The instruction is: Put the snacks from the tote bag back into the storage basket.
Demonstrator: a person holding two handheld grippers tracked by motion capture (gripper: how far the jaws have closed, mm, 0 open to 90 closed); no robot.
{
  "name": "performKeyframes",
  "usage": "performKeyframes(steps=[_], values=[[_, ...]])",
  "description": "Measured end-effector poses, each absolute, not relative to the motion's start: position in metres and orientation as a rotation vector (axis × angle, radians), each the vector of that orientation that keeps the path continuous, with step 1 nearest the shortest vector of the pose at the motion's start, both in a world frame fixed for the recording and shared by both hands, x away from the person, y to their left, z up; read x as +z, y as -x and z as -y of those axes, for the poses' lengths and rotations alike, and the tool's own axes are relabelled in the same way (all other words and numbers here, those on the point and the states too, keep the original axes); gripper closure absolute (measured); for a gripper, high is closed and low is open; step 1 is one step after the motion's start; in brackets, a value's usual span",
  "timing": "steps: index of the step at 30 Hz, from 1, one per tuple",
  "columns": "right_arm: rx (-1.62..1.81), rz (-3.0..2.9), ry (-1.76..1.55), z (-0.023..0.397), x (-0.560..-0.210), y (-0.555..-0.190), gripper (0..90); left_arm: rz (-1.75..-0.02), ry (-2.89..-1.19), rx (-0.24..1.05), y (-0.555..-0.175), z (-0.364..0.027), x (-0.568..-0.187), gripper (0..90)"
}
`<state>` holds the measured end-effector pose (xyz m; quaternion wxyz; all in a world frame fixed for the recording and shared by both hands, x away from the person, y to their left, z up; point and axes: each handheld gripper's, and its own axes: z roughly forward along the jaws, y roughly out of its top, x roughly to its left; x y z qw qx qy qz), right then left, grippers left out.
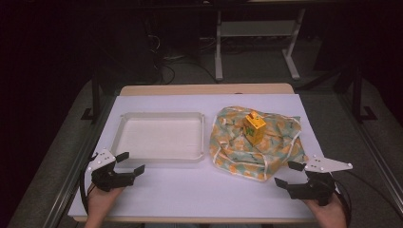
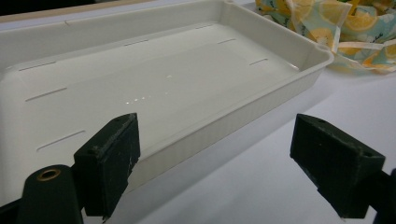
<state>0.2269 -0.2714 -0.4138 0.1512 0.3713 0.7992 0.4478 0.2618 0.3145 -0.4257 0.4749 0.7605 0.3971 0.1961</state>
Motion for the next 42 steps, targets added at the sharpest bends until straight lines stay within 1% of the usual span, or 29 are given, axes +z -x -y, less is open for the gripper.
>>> performKeyframes(steps=[7,9,31,42], values=[[1.295,-2.284,-1.054,0.269,-0.412,-0.226,20.6,-0.970,-1.849,0.484,-0.259,-0.316,-0.425,15.5],[1.282,-2.297,-1.053,0.269,-0.412,-0.226,22.1,-0.964,-1.851,0.482,-0.260,-0.315,-0.425,15.5],[1.263,-2.295,-1.040,0.262,-0.412,-0.229,21.1,-0.942,-1.853,0.492,-0.259,-0.314,-0.423,15.5],[1.250,-2.293,-1.015,0.256,-0.396,-0.239,20.3,-0.954,-1.837,0.489,-0.258,-0.317,-0.424,15.6]])
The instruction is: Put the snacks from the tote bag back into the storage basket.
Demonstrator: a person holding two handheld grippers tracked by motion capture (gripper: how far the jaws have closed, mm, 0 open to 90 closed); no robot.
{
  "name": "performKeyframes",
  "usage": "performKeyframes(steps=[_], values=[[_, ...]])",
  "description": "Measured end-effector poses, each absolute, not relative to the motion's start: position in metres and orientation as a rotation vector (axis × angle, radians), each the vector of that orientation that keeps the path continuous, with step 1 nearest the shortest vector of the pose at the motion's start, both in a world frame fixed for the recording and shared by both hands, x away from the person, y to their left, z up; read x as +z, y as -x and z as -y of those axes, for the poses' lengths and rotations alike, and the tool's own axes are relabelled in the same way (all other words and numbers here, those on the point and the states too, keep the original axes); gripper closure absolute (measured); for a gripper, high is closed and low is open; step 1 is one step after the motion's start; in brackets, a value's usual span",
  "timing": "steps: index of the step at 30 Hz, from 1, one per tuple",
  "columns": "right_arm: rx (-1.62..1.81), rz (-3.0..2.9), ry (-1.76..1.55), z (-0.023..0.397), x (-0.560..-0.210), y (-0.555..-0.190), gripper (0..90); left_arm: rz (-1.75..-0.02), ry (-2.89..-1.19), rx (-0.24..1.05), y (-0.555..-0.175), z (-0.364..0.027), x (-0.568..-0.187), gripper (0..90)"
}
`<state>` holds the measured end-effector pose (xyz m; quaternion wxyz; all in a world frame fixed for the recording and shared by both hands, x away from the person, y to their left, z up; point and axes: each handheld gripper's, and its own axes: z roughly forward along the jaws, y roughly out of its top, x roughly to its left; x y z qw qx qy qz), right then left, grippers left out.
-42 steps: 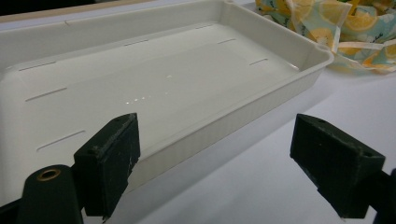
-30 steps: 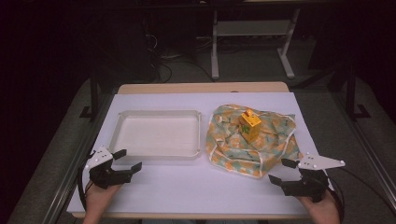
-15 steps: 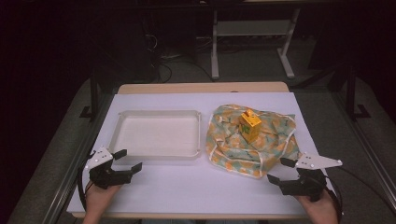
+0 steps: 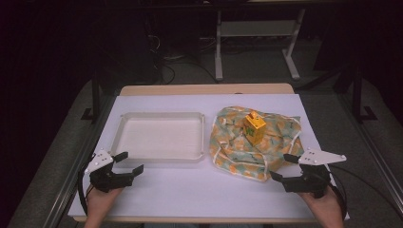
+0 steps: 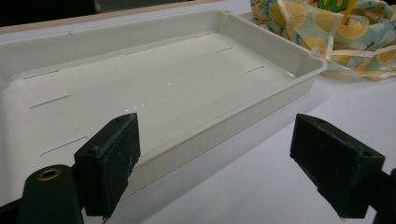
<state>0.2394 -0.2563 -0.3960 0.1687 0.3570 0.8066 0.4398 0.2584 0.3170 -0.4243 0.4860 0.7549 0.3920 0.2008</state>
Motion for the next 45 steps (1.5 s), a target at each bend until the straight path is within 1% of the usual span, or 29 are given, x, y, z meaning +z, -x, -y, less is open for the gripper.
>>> performKeyframes(steps=[3,5,12,17,24,45], values=[[1.249,-2.298,-1.013,0.256,-0.392,-0.242,20.2,-0.950,-1.832,0.485,-0.259,-0.317,-0.425,15.6],[1.251,-2.319,-1.016,0.254,-0.388,-0.245,22.0,-0.951,-1.838,0.487,-0.259,-0.317,-0.425,15.5],[1.204,-2.367,-1.008,0.247,-0.385,-0.252,19.4,-0.950,-1.835,0.485,-0.259,-0.317,-0.425,15.6],[1.192,-2.377,-1.023,0.245,-0.382,-0.258,19.9,-0.949,-1.835,0.484,-0.259,-0.317,-0.425,15.6],[1.195,-2.395,-1.037,0.239,-0.378,-0.267,17.6,-0.947,-1.832,0.483,-0.259,-0.317,-0.425,15.6],[1.162,-2.408,-1.041,0.226,-0.364,-0.288,16.3,-0.945,-1.832,0.482,-0.260,-0.317,-0.425,15.6]])
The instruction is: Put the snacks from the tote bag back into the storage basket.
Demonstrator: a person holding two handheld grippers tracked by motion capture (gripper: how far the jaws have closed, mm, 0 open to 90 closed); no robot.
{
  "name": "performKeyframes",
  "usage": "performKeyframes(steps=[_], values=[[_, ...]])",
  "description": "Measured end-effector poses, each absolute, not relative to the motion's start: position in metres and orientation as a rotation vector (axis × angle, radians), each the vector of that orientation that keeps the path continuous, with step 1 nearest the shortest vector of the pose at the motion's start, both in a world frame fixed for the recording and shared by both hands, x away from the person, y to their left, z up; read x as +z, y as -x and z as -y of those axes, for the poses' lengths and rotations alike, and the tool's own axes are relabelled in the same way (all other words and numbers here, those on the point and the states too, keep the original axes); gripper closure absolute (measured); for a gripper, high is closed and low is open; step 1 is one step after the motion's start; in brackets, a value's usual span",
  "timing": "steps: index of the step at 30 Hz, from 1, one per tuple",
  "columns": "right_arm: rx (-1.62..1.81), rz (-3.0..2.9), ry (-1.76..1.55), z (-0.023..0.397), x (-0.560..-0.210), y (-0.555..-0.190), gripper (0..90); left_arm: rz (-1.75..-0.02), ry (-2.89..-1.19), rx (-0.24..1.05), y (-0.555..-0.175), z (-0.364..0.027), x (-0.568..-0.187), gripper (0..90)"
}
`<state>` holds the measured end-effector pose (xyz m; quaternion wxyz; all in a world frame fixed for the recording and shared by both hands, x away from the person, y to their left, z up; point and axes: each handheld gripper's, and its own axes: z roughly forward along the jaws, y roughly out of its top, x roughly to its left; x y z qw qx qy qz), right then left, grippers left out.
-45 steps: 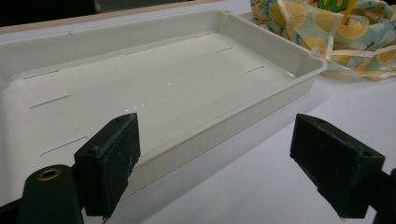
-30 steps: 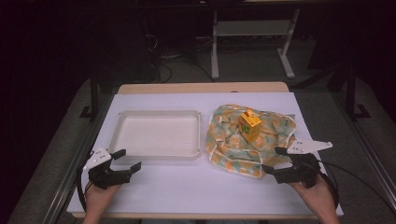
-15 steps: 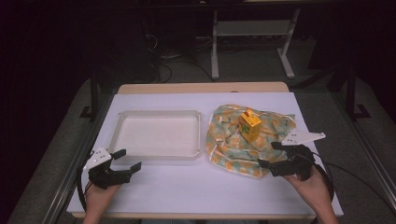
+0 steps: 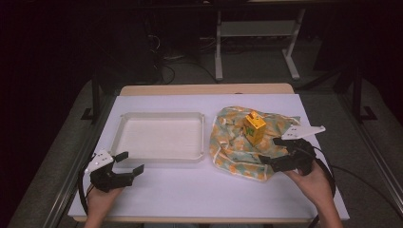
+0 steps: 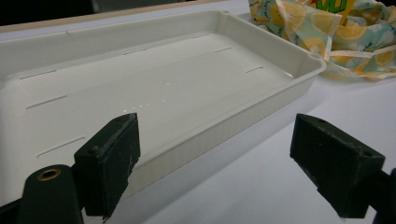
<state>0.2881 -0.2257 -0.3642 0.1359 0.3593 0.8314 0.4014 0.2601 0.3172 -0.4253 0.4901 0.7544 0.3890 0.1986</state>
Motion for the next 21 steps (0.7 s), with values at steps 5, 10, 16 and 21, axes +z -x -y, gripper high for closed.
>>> performKeyframes(steps=[5,10,16,21], values=[[1.140,-2.417,-1.046,0.220,-0.366,-0.295,16.3,-0.946,-1.831,0.484,-0.260,-0.318,-0.425,15.6],[1.124,-2.413,-1.066,0.219,-0.367,-0.301,16.4,-0.943,-1.838,0.484,-0.260,-0.317,-0.425,15.6],[1.095,-2.417,-1.089,0.219,-0.363,-0.307,16.4,-0.943,-1.840,0.484,-0.260,-0.317,-0.425,15.6],[1.070,-2.417,-1.097,0.216,-0.359,-0.312,16.6,-0.944,-1.841,0.484,-0.260,-0.317,-0.425,15.6]])
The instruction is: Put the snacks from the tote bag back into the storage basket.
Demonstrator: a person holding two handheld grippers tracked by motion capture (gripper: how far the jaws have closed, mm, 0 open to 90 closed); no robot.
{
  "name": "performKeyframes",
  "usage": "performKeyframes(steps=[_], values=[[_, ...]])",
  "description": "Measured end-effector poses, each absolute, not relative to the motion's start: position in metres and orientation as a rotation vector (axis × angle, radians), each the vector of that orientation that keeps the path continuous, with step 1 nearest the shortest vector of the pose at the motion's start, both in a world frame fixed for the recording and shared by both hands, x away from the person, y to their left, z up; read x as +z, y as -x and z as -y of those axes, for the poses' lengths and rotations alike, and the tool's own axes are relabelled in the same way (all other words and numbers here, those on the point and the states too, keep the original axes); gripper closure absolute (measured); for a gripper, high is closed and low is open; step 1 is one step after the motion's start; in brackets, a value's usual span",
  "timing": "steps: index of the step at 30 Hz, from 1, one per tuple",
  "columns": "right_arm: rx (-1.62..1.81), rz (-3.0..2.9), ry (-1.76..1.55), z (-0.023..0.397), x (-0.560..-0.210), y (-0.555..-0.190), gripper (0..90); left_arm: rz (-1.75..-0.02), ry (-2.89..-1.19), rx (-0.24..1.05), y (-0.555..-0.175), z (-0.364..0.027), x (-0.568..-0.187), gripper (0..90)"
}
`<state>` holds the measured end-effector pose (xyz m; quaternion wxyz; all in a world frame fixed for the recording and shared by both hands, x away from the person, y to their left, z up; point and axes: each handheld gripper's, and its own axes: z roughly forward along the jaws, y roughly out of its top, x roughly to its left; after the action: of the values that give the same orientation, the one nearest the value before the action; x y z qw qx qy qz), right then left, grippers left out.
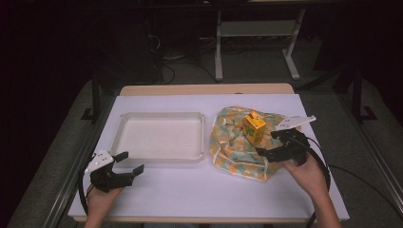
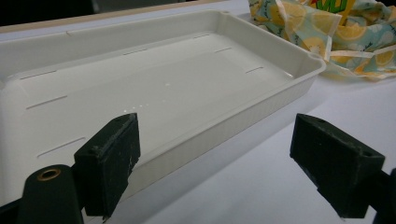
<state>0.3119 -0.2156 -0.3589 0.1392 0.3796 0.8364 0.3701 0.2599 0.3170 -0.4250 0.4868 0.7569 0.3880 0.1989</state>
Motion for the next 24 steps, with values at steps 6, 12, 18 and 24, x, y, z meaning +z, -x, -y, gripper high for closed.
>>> performKeyframes(steps=[6,12,18,24], values=[[1.050,-2.431,-1.079,0.211,-0.352,-0.318,16.5,-0.944,-1.830,0.483,-0.260,-0.317,-0.425,15.6],[1.043,-2.450,-1.077,0.206,-0.347,-0.326,16.5,-0.944,-1.829,0.483,-0.260,-0.317,-0.425,15.6],[1.026,-2.463,-1.074,0.201,-0.342,-0.334,16.5,-0.943,-1.830,0.484,-0.260,-0.318,-0.425,15.6],[1.001,-2.471,-1.059,0.196,-0.337,-0.340,16.5,-0.950,-1.820,0.481,-0.260,-0.317,-0.425,15.6]])
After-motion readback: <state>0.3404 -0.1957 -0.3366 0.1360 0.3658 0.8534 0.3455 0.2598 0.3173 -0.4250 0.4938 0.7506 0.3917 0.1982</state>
